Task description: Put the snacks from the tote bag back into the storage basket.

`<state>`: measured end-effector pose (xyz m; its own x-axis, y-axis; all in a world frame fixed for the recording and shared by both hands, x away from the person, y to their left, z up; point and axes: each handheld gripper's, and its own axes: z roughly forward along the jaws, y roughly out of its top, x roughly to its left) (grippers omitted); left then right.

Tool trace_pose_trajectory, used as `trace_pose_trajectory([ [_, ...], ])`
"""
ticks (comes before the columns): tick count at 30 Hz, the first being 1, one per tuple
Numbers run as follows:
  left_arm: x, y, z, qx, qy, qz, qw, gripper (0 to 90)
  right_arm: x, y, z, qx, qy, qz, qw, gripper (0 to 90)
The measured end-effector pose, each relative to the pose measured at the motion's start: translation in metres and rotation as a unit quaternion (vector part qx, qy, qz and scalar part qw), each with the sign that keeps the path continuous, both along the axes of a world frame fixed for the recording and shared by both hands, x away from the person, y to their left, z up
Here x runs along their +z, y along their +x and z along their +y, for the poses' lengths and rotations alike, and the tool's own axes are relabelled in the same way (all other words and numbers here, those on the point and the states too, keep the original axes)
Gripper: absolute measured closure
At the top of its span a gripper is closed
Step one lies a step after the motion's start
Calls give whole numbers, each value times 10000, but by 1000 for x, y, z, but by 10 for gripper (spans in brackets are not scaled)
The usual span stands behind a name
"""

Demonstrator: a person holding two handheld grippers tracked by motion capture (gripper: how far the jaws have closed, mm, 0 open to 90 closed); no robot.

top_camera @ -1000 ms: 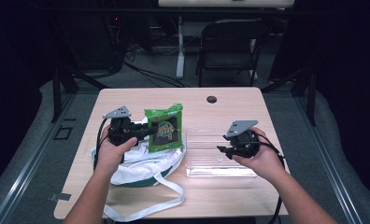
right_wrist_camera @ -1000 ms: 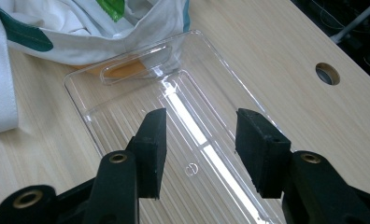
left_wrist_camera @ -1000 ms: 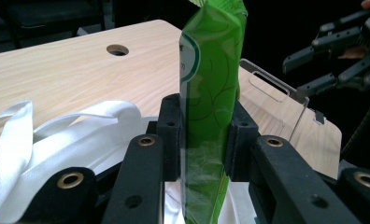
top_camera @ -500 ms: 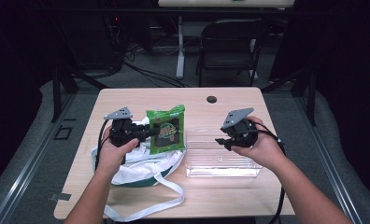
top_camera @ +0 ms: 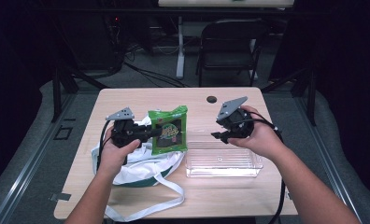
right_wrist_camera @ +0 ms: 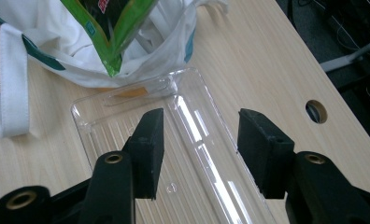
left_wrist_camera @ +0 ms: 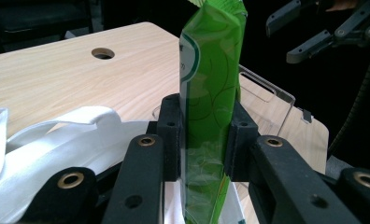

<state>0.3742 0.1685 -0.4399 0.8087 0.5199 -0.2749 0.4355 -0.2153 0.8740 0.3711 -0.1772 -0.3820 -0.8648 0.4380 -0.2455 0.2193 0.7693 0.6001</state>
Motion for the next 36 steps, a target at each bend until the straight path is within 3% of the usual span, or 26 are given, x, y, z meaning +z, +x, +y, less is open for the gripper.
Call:
trace_pose_trajectory([
  [11,-3,-3,-13,-212,-22,23,9998,729,21,1,19,506,-219,-87,9984,426],
  [25,-2,-9,-23,-360,79,-59,9993,729,39,2,44,842,-471,-129,9953,399],
  [36,-4,-11,-32,-424,161,-78,9989,729,42,5,55,940,-605,-210,9935,379],
])
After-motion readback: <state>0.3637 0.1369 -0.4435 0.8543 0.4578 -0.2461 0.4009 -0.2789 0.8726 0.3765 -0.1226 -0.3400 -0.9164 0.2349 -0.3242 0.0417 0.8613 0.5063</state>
